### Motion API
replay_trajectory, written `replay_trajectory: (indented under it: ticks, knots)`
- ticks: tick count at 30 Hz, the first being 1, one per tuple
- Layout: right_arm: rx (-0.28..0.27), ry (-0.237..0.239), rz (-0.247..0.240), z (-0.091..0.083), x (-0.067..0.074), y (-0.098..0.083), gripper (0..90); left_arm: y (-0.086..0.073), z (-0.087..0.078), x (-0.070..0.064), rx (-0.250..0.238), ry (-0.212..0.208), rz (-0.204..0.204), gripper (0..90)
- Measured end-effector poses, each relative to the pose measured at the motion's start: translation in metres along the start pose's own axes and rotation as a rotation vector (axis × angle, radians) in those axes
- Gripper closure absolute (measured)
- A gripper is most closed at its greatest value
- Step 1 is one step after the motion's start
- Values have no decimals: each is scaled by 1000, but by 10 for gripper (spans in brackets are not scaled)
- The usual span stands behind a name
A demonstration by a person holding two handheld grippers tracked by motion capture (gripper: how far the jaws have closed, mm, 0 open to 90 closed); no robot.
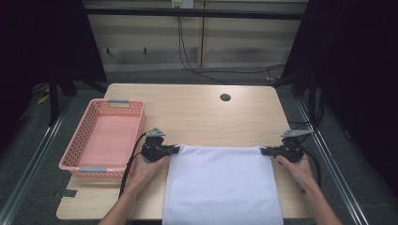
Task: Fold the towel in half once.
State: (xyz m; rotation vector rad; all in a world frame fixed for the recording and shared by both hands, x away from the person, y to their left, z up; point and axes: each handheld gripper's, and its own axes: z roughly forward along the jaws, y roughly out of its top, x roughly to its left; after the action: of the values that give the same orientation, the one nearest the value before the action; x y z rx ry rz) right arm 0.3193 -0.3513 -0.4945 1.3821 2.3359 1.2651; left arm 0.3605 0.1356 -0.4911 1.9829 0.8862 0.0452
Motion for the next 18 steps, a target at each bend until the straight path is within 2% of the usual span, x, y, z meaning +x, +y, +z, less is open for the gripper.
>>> replay_trajectory:
  ticks: [3,5,6,8,12,18]
  knots:
    - [-42,11,0,-9,1,7,851,6,-8,-3,-15,-10,12,853]
    - [-68,18,-3,-15,2,10,851,12,-14,-6,-34,-35,17,856]
    - [-69,19,6,-18,2,12,852,15,-17,-8,-43,-30,30,857]
    - [-88,16,-3,-22,2,15,853,21,-22,-9,-55,-43,23,858]
    - [-112,17,-18,-27,3,27,854,33,-32,-11,-81,-26,37,861]
    - [-150,4,-26,-34,2,48,855,55,-36,-9,-96,-6,63,861]
